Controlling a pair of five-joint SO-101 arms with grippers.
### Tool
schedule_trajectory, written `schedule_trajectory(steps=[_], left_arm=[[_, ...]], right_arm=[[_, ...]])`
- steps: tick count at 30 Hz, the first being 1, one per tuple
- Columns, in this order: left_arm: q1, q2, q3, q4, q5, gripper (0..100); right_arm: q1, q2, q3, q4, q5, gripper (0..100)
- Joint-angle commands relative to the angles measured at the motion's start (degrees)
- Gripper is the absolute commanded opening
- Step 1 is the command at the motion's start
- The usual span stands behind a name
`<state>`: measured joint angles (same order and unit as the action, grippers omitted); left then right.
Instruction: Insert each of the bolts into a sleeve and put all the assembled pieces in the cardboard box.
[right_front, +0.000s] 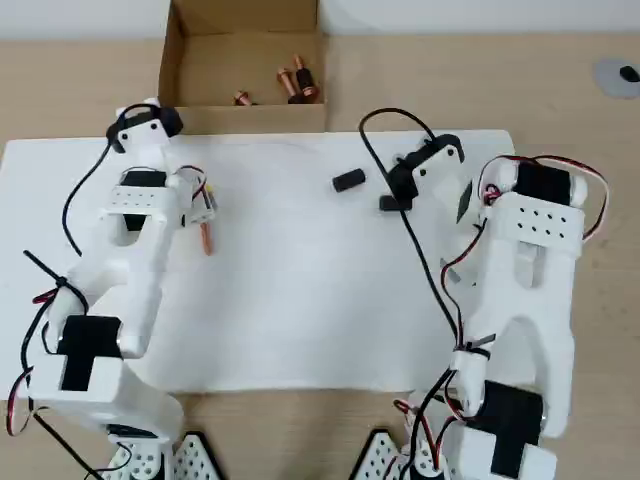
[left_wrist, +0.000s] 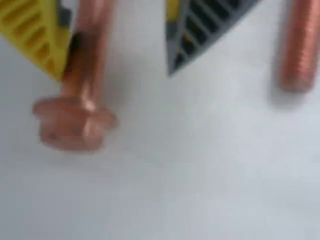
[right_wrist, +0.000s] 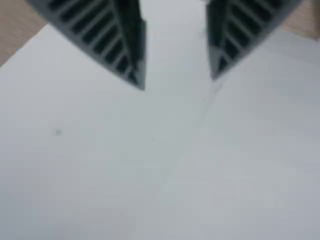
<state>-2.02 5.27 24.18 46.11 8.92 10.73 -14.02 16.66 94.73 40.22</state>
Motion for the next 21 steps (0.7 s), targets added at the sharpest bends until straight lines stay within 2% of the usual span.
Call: schedule_trajectory(steps=[1,6,13,21], left_arm=[[-1.05,-3.12,-0.35,-1.23,0.44,16],[-0.62,-2.68,0.18,-3.60,1.23,16],[-0.53,-2.51,0.26,-4.31,10.02,16],[2.29,3.56,-0.97,-3.96,10.11,16]], right_arm=[[0.92,-0.57,-0.13,-0.44,0.62,10.5],[0.92,-0.57,-0.13,-0.35,0.35,10.5],[0.92,-0.57,-0.13,-0.18,0.35,10.5],[0.84,-0.57,-0.31,-0.26,0.26,10.5]])
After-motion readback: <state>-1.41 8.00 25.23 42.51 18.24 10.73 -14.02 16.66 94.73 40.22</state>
